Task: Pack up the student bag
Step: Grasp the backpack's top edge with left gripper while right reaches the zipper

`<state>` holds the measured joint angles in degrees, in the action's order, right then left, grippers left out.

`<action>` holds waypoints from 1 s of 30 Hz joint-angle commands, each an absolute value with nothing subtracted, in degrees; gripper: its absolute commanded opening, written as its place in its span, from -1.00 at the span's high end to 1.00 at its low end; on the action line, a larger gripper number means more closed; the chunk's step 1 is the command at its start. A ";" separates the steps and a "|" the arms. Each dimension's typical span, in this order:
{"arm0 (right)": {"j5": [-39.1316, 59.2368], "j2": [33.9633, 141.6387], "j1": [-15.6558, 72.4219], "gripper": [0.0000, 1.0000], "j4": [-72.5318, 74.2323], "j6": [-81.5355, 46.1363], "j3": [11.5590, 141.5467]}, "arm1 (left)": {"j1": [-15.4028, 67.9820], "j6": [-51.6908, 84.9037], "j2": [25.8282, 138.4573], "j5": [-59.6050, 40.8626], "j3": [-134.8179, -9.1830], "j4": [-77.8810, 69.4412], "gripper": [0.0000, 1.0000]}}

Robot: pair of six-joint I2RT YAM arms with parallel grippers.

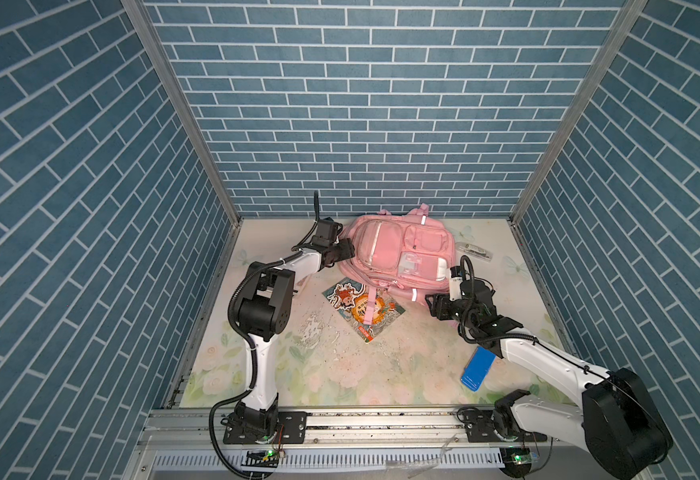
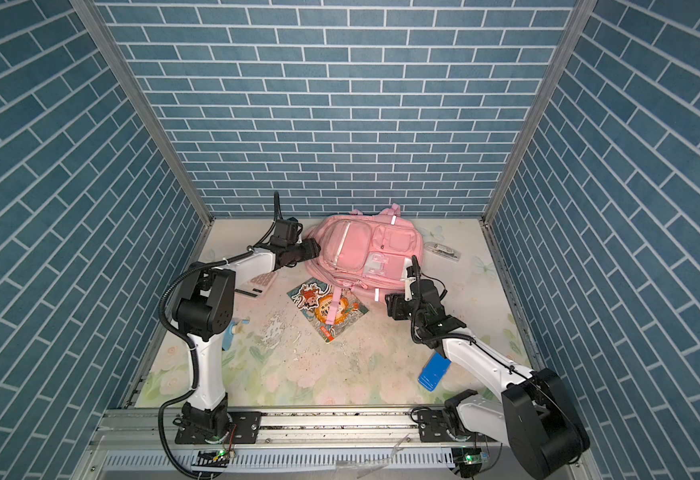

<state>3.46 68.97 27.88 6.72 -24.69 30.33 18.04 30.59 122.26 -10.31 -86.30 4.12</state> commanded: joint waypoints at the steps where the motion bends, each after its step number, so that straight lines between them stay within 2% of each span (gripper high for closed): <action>1: 3.63 70.68 28.21 -0.35 4.69 -26.48 31.21 | 19.06 30.50 123.08 -11.61 -87.77 7.69 0.10; 3: 2.90 71.82 28.21 -0.35 4.12 -26.05 31.92 | 19.25 31.00 121.26 -12.15 -84.96 6.32 0.37; 9: -0.80 75.49 27.96 -0.34 3.88 -24.78 33.36 | 19.26 34.09 115.31 -16.95 -77.30 2.68 0.99; 14: -1.12 77.97 24.87 -0.33 4.19 -19.80 35.66 | 19.55 40.83 106.78 -20.92 -68.53 -3.89 1.00; 19: 2.90 77.61 18.87 -0.31 5.65 -16.21 36.48 | 21.79 48.91 98.43 -22.97 -60.92 -10.13 1.00; 25: 7.08 75.77 16.79 -0.30 6.31 -10.94 37.40 | 25.11 58.74 90.61 -20.09 -53.93 -17.14 1.00; 30: 11.59 67.88 17.07 -0.27 6.57 -9.67 34.21 | 26.23 63.40 85.12 -15.44 -51.34 -19.54 1.00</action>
<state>7.25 73.49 16.67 4.67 -12.95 34.92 25.32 58.22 89.10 -17.12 -51.35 -11.97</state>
